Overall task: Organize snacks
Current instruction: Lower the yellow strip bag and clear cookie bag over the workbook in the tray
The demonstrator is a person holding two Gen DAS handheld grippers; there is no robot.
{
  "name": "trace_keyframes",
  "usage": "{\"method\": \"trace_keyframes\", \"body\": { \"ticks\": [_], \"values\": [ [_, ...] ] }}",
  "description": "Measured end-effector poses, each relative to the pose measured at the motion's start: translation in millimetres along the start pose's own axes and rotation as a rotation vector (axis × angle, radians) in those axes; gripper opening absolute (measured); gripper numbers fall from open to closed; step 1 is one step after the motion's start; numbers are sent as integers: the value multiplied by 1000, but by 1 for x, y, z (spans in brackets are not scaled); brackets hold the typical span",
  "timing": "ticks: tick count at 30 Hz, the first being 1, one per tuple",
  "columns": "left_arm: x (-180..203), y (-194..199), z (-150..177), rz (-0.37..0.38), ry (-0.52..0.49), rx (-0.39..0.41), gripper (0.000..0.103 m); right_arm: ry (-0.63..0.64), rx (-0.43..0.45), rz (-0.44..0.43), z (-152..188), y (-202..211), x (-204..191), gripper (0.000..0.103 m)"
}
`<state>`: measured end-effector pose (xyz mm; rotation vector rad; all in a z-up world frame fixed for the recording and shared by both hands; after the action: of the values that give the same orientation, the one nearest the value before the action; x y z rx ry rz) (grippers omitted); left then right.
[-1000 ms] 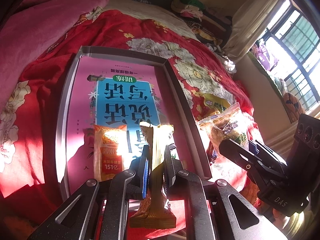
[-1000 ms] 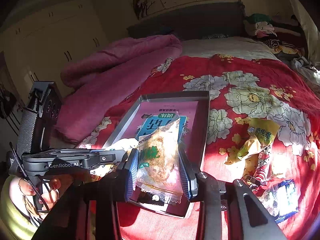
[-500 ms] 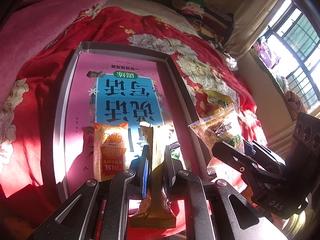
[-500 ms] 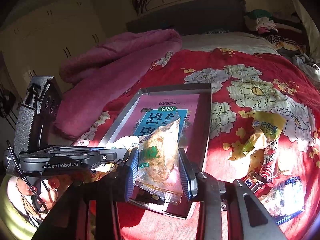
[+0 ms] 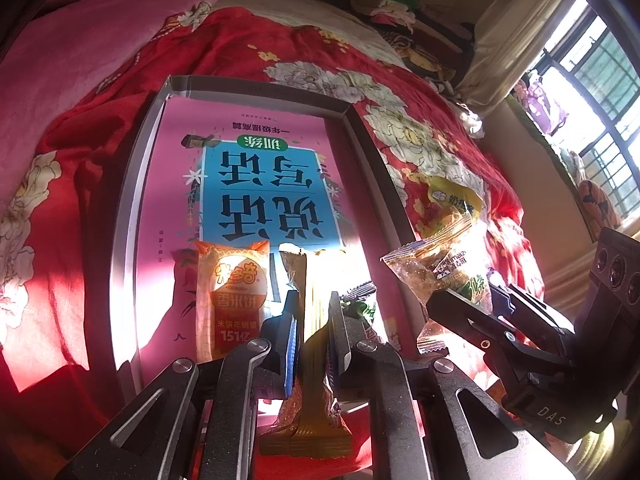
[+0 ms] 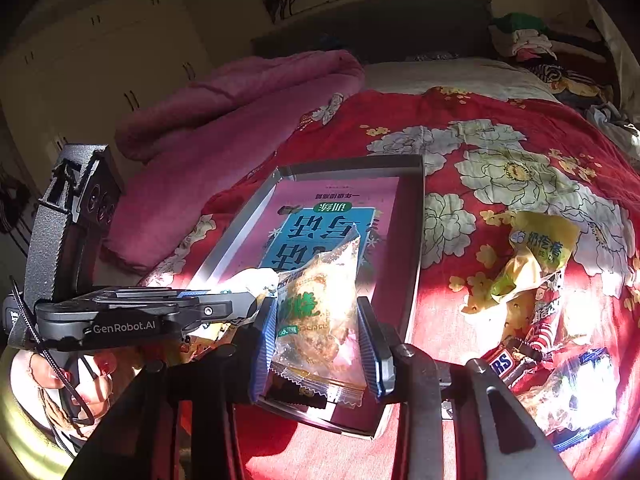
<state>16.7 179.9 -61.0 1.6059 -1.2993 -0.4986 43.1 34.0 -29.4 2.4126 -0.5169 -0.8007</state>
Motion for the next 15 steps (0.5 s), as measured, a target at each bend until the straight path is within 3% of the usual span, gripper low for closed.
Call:
{"method": "trace_keyframes", "body": {
  "ticks": [15],
  "values": [
    [0,-5,2,-15,-4,-12,12,17,-58,10,9,-19,1,39]
  ]
}}
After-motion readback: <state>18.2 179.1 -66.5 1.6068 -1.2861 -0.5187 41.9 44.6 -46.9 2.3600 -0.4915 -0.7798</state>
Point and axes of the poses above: each gripper's, at about its wrist camera, not at the fingertips, and y roughly against the way its jaws point, x to its right, z to its underside, the point moved 3 cm from there along -y, roughly the way its jaws point, and after that the axes turned 9 degrees about -z, right-handed, at the moved point
